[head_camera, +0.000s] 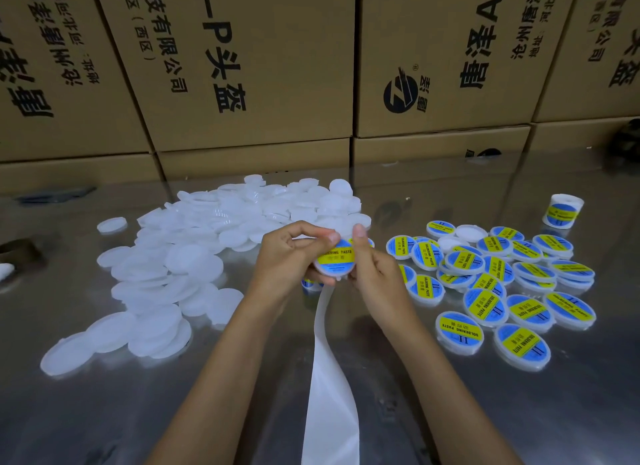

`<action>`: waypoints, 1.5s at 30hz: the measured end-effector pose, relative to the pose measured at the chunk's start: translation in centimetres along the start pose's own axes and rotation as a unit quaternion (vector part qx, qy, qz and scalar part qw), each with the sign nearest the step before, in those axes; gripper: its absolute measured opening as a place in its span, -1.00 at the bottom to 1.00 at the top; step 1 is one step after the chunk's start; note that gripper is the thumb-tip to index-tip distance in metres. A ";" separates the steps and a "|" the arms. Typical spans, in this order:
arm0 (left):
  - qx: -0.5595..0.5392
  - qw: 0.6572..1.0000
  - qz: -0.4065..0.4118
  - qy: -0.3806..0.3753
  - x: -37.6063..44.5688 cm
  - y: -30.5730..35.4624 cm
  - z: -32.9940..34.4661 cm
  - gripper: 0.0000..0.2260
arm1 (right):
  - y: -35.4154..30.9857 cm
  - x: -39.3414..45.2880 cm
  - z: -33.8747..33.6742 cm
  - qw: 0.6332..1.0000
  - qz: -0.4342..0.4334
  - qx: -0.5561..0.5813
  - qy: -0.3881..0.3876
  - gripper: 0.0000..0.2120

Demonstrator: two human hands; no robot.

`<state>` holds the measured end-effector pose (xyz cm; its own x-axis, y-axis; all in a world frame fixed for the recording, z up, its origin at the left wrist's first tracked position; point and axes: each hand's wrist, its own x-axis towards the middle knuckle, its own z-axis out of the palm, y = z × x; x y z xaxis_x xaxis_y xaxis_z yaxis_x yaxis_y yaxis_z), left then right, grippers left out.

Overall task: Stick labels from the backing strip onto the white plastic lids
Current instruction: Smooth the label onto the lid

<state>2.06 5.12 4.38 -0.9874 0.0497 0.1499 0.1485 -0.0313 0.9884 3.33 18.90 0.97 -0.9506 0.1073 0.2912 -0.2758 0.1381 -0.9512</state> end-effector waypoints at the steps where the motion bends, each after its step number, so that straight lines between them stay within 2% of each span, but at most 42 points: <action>1: 0.001 1.000 0.005 0.023 0.1 -0.1 0.0 -0.90 | 0.1 -0.1 0.1 0.999 -0.012 -0.027 -0.020 -0.49; 4: 0.008 0.998 0.008 0.066 0.2 -0.1 0.0 -0.83 | 0.5 -0.4 0.4 0.990 -0.050 -0.124 -0.046 -0.59; 7: 0.003 0.999 -0.004 0.054 0.3 -0.1 0.1 -0.80 | 0.8 -0.3 0.5 0.990 -0.069 -0.119 -0.033 -0.61; 12: -0.021 0.999 -0.005 -0.030 0.3 -0.1 -0.5 -0.91 | 1.1 -0.4 0.4 0.981 -0.076 -0.175 -0.013 -0.56; 16: -0.018 0.995 -0.015 -0.098 0.3 0.0 -1.1 -0.77 | 1.0 -0.3 0.2 0.984 -0.054 -0.171 0.014 -0.56; 20: -0.005 0.986 -0.006 -0.166 -0.1 -0.1 -0.8 -0.53 | 0.8 -0.1 0.3 0.991 -0.013 -0.124 0.043 -0.52; 22: 0.003 0.988 0.003 -0.157 -0.1 -0.2 -0.3 -0.48 | 0.7 -0.1 0.1 0.995 -0.011 -0.092 0.045 -0.51; 29: -0.031 0.999 -0.004 -0.037 0.1 -0.2 -0.3 -0.70 | 0.4 -0.1 0.6 0.999 0.041 -0.028 -0.001 -0.40; 32: -0.044 0.999 0.001 -0.013 0.2 -0.2 -0.3 -0.78 | 0.5 -0.2 0.6 0.999 0.003 -0.036 -0.032 -0.50; 35: -0.041 0.999 0.000 0.022 0.4 -0.2 -0.3 -0.93 | 0.4 -0.2 0.7 0.998 -0.033 -0.048 -0.024 -0.54; 37: -0.041 0.999 -0.002 0.028 0.5 -0.2 -0.3 -0.89 | 0.3 -0.2 0.5 0.999 -0.037 -0.031 -0.021 -0.55; 41: -0.028 1.000 -0.008 -0.007 0.6 -0.1 -0.5 -0.73 | 0.2 -0.1 0.2 0.999 -0.008 -0.035 -0.015 -0.57; 45: -0.020 0.998 -0.003 -0.056 0.7 -0.6 -0.1 -0.60 | 0.1 0.1 0.0 0.996 0.086 -0.031 0.008 -0.55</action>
<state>1.31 5.03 3.87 -0.9755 0.1620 0.1486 0.1389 -0.0697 0.9878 3.17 18.91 0.94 -0.9806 0.1504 0.1260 -0.0989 0.1759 -0.9794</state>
